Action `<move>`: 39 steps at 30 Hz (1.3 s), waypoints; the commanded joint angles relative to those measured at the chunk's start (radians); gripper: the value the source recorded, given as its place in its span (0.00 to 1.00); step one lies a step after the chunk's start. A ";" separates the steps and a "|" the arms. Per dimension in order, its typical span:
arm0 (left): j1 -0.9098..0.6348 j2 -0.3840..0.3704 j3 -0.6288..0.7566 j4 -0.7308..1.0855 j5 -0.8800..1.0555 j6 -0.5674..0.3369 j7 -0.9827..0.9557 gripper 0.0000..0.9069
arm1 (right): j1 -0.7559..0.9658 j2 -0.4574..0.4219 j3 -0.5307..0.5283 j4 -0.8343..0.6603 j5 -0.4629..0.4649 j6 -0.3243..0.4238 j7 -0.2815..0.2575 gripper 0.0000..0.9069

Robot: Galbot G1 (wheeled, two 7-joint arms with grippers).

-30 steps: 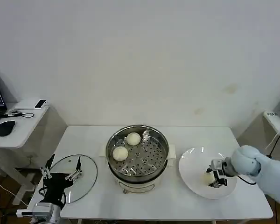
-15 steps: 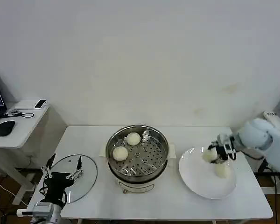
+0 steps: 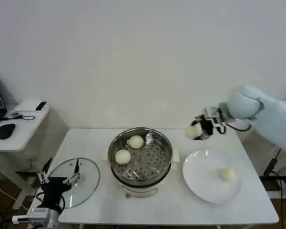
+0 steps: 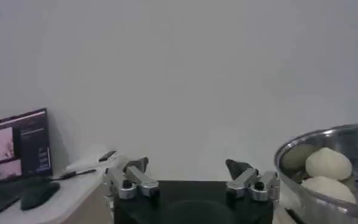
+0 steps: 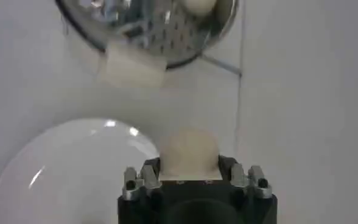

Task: Take steamed baozi put them in steamer then cover it.

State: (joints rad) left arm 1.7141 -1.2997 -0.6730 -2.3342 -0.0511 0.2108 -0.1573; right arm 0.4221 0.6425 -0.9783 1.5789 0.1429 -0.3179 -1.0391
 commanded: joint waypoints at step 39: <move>0.058 -0.032 -0.098 -0.045 -0.013 -0.009 -0.002 1.00 | 0.054 0.514 -0.290 -0.051 -0.145 0.446 -0.067 0.71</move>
State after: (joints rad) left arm 1.7706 -1.3311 -0.7670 -2.3793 -0.0639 0.2027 -0.1587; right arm 0.4768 1.1370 -1.2504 1.5272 0.0387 0.0688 -1.1042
